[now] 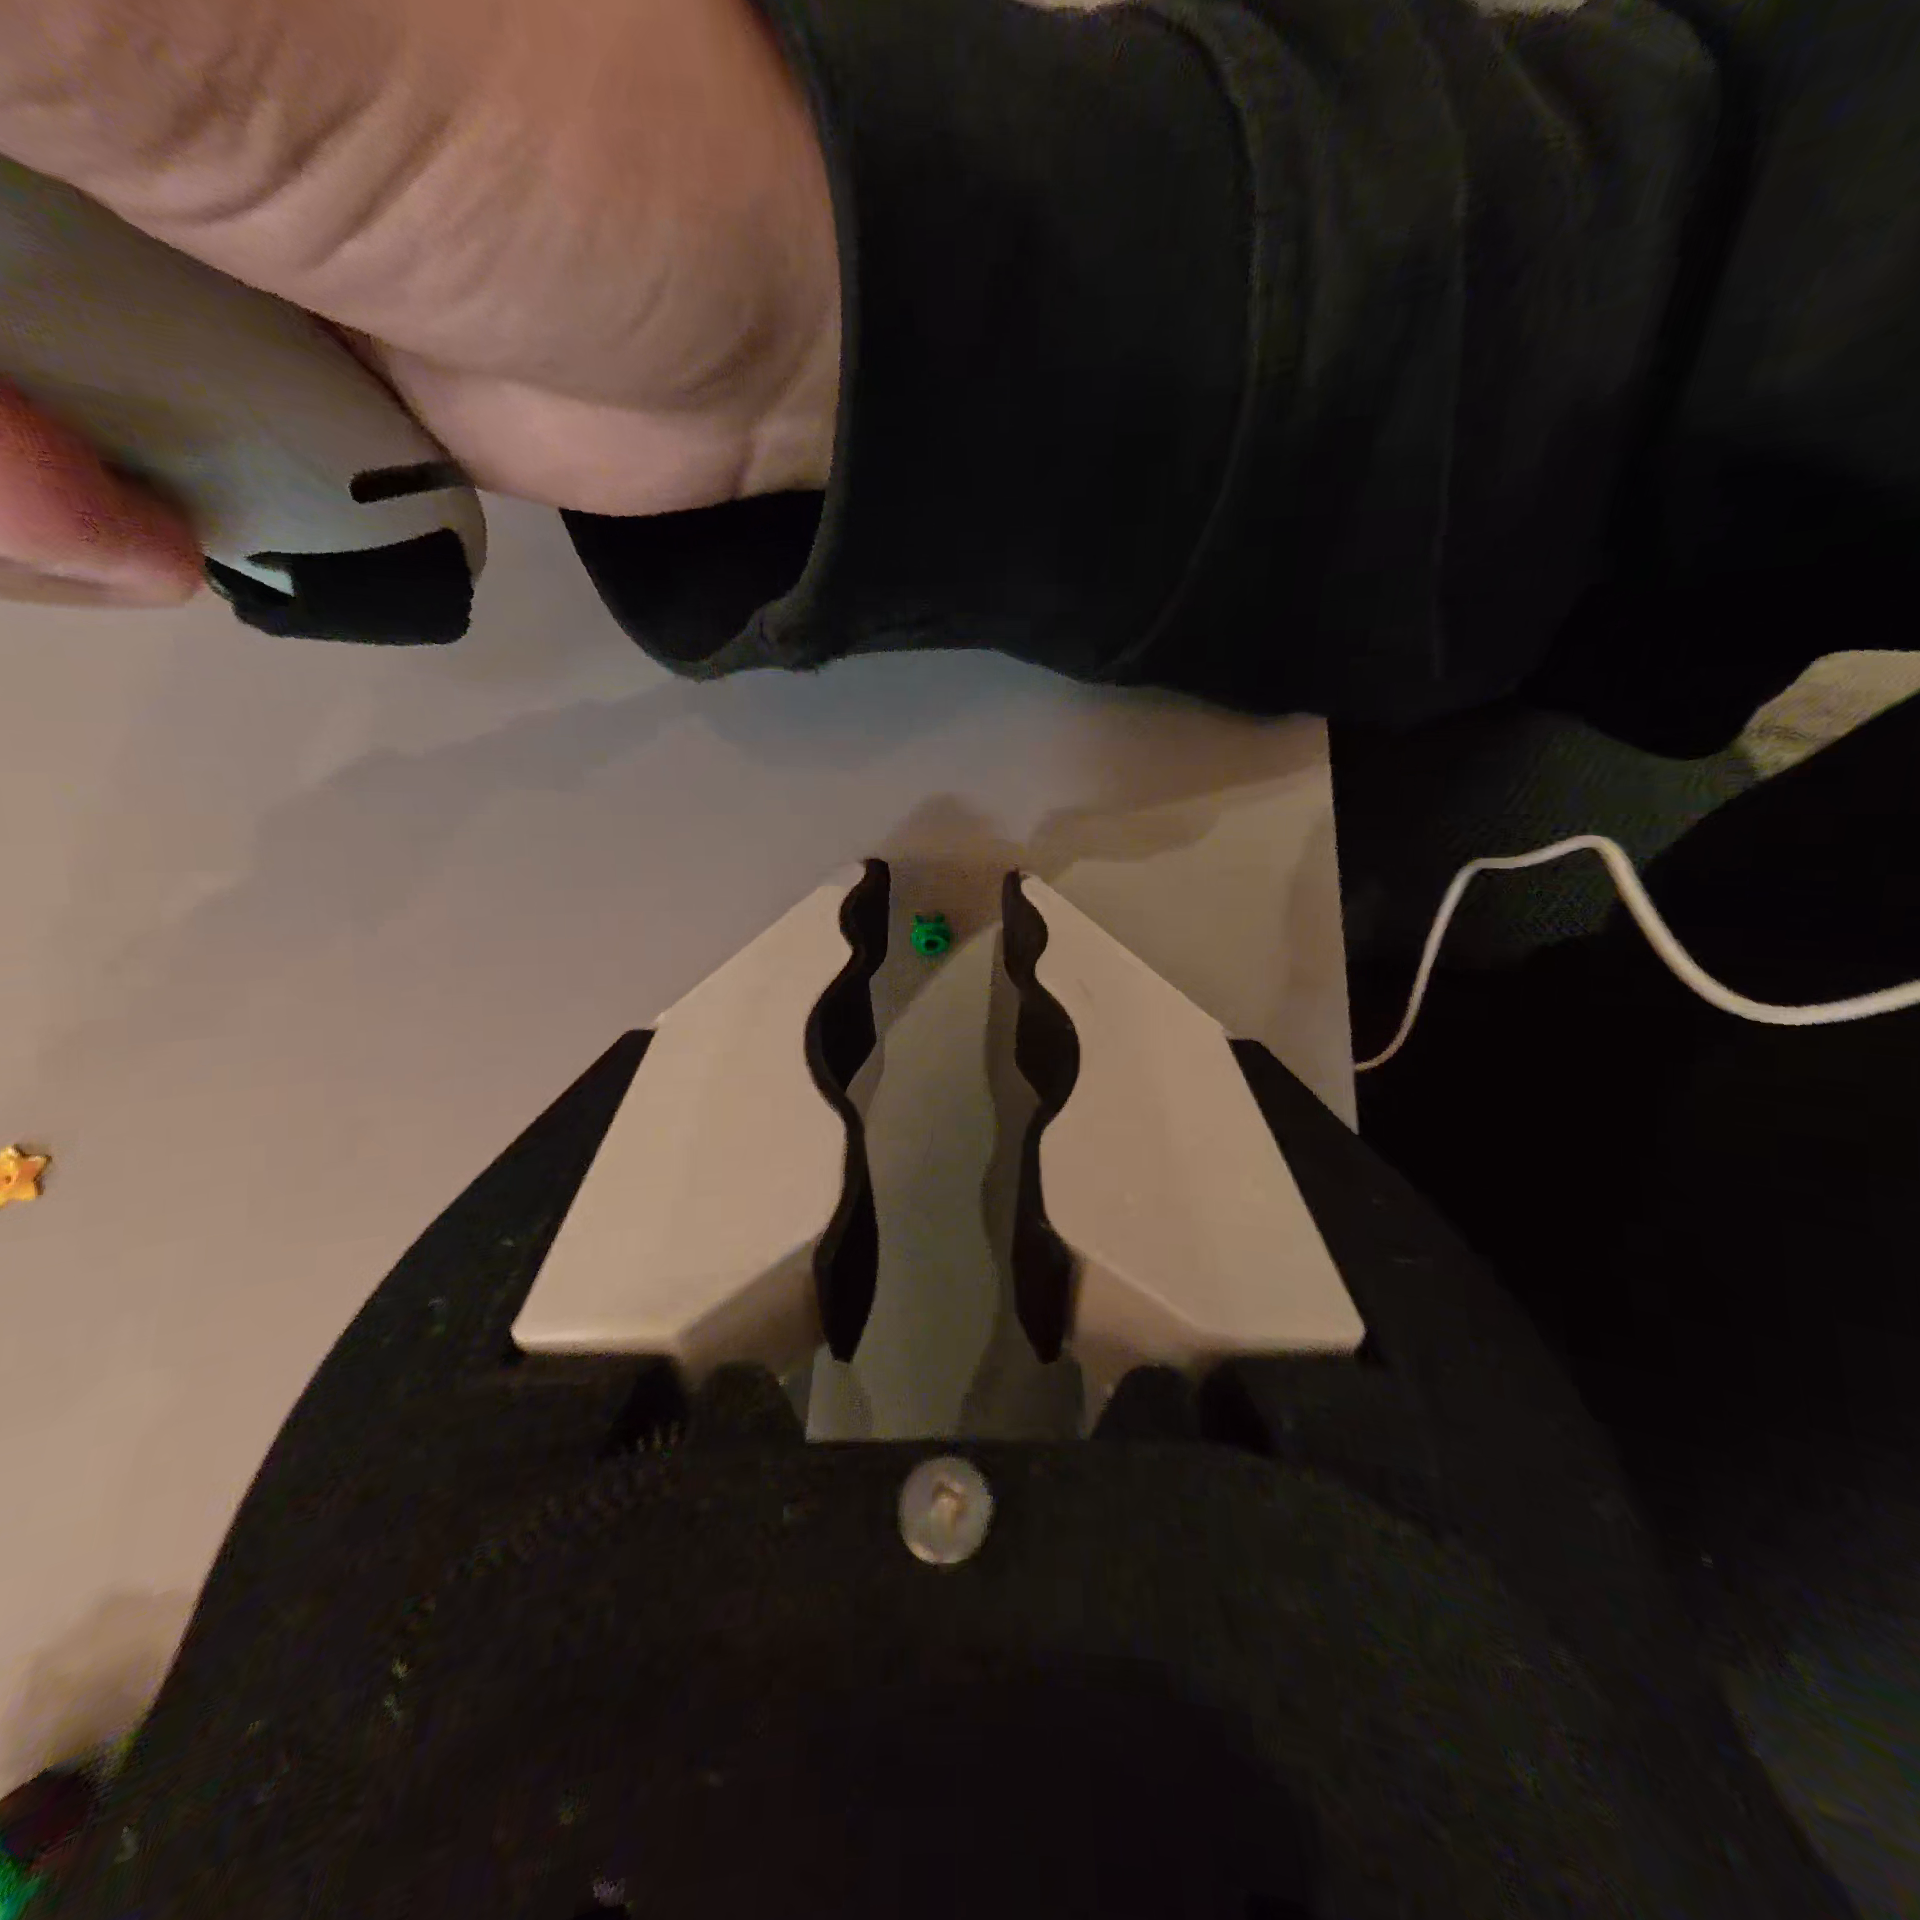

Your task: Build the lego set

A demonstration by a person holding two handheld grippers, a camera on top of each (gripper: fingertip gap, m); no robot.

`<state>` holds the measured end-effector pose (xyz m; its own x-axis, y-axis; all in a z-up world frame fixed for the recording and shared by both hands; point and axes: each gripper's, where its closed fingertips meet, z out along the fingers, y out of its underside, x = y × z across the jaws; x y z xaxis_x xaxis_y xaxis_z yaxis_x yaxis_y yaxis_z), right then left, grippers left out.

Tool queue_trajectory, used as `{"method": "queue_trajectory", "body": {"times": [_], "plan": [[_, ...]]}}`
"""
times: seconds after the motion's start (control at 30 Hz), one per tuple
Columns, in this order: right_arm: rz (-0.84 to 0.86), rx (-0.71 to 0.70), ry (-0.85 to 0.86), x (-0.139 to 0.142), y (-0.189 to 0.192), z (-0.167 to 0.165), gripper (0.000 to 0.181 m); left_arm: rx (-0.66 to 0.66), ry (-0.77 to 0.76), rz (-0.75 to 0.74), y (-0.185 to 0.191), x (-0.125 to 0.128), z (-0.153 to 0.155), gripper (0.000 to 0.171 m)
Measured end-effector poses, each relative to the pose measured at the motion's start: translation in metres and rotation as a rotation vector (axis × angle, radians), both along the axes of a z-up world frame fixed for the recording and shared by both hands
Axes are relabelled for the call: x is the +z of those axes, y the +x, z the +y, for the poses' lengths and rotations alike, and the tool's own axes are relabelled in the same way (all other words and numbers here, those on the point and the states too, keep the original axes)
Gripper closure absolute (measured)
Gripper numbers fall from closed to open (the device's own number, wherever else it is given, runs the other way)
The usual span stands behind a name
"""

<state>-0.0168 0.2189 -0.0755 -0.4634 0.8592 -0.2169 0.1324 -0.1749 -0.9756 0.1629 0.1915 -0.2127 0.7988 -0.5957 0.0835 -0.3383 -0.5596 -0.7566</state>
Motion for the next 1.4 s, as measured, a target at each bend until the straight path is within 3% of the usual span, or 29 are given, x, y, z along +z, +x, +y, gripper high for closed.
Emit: {"method": "queue_trajectory", "body": {"times": [0.13,0.43,0.6,0.8,0.9,1.4], "plan": [[0.012,-0.006,0.004,0.004,0.002,0.001,0.174,0.012,-0.024,0.051,-0.006,-0.008,-0.005,0.167],[0.005,0.003,0.005,0.002,0.001,-0.002,0.174,0.141,0.02,0.07,-0.042,-0.003,-0.024,0.168],[0.002,0.007,-0.014,0.002,0.001,-0.001,0.174,0.314,0.025,0.048,-0.092,0.001,-0.047,0.168],[-0.022,0.025,-0.016,-0.006,-0.002,-0.008,0.174,0.65,0.095,0.009,-0.189,0.016,-0.097,0.168],[-0.05,0.031,-0.01,-0.015,-0.005,-0.011,0.174,0.727,0.07,-0.04,-0.211,0.012,-0.118,0.168],[-0.094,0.048,-0.061,-0.027,-0.01,-0.011,0.174,0.74,-0.019,0.031,-0.221,-0.003,-0.146,0.159]]}}
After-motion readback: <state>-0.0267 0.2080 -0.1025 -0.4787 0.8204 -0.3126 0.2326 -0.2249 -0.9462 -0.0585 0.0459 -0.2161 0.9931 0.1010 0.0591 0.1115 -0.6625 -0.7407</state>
